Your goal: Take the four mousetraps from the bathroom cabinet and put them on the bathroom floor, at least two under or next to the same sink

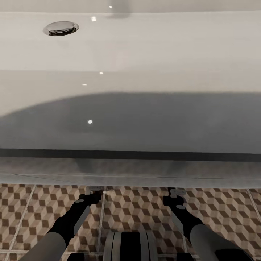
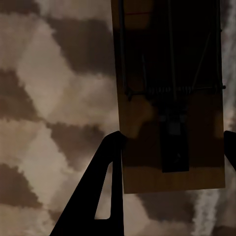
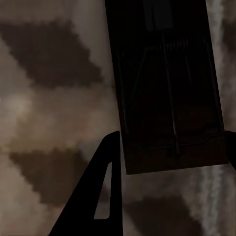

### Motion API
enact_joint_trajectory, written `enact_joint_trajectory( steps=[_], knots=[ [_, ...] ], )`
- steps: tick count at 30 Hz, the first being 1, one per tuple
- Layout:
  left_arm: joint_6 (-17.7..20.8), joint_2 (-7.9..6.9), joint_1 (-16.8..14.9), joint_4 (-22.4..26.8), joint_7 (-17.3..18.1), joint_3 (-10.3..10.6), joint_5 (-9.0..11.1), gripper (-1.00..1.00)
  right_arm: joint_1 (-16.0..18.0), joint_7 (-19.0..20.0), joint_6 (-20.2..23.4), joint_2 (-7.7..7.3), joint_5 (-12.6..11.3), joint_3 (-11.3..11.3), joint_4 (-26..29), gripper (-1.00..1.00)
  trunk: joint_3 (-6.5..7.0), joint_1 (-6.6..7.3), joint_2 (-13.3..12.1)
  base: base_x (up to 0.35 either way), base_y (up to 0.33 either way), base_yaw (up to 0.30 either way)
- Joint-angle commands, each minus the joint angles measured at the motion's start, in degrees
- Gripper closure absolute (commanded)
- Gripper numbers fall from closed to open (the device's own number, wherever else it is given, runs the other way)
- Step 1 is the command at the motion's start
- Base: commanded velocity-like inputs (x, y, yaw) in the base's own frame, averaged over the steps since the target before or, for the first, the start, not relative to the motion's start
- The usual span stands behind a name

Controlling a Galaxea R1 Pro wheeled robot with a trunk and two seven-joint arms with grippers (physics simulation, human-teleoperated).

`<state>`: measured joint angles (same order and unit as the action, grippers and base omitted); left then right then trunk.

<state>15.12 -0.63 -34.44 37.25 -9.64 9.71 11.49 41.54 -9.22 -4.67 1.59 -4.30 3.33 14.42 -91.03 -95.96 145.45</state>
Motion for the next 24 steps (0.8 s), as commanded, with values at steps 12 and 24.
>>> enact_joint_trajectory(
  steps=[12,24],
  knots=[
    [0.3,-0.07,0.0,0.1,-0.6,0.4,0.5,1.0,0.0,-0.1,-0.3,-0.01,-0.7,0.4,-0.1,1.0,-0.03,0.0,0.0,0.0,0.0,0.0],
    [0.3,-0.07,0.0,0.1,-0.6,0.3,0.5,1.0,0.0,-0.1,-0.3,-0.01,-0.7,0.4,-0.1,1.0,-0.03,0.0,0.0,0.0,0.0,0.0]
  ],
)
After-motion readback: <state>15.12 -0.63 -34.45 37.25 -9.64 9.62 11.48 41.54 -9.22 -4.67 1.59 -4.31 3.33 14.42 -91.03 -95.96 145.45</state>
